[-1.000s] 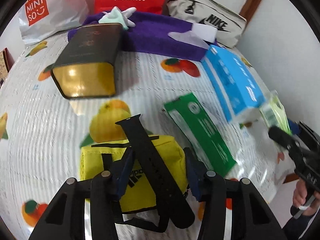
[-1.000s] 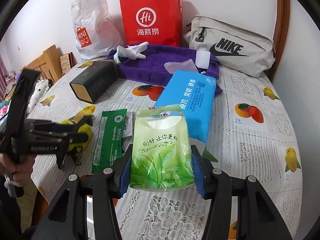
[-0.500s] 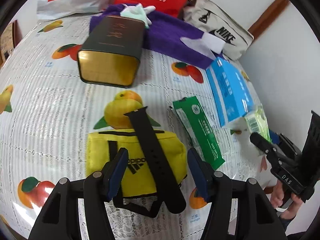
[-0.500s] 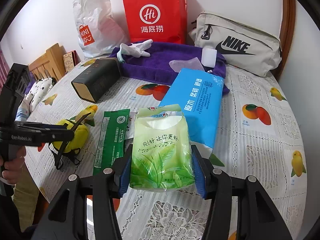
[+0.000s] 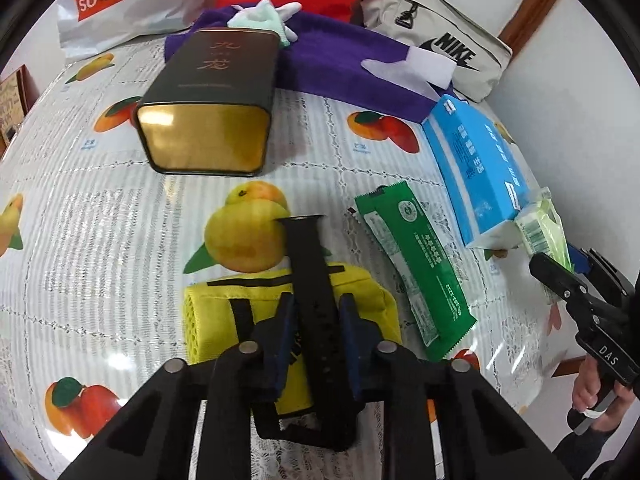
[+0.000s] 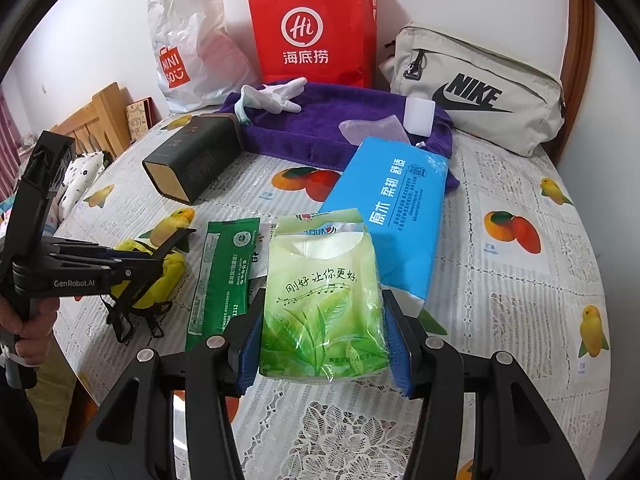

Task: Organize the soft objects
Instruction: 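Carry the strap with the left gripper while the right carries the tea packet to the towel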

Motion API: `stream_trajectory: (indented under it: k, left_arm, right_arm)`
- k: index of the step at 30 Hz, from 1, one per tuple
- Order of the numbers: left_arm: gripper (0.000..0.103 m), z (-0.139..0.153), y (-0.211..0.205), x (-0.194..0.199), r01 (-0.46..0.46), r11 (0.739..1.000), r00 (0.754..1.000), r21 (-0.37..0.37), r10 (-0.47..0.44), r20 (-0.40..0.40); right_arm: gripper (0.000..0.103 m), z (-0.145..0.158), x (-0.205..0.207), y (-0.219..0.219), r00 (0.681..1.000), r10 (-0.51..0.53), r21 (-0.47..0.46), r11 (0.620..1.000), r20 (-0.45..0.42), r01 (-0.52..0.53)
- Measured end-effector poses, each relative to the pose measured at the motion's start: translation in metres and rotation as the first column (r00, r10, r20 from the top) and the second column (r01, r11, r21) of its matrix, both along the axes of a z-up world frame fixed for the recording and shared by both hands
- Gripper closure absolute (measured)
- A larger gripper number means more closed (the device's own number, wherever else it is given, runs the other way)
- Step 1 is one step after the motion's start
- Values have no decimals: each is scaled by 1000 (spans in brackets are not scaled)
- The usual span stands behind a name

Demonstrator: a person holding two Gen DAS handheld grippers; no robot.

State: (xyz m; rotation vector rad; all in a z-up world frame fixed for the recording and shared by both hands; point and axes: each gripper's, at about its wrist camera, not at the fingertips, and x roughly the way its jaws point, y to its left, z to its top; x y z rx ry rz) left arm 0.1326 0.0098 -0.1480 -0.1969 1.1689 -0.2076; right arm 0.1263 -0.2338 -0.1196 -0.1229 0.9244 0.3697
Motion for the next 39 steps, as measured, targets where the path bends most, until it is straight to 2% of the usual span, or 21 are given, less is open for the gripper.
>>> stream_trajectory:
  k: [6, 12, 20, 23, 39]
  left_arm:
    - [81, -2, 0, 1, 10, 999, 1000, 31, -10, -14]
    - [82, -2, -9, 3, 43, 997, 999, 72, -44, 11]
    - [83, 23, -1, 1, 21, 999, 998, 50, -24, 66]
    - [83, 29, 2, 2, 22, 1000, 997, 5, -23, 69]
    - [83, 73, 2, 33, 43, 999, 986, -8, -41, 159]
  right_arm:
    - [51, 2, 0, 0, 1000, -3, -1, 1000, 4, 3]
    - [51, 5, 0, 3, 1000, 8, -5, 1000, 3, -8]
    - [51, 25, 1, 1, 999, 3, -7, 1000, 48, -3]
    - [51, 30, 4, 0, 999, 0, -4, 1000, 54, 1]
    - [51, 55, 37, 1, 997, -23, 20, 1000, 78, 22]
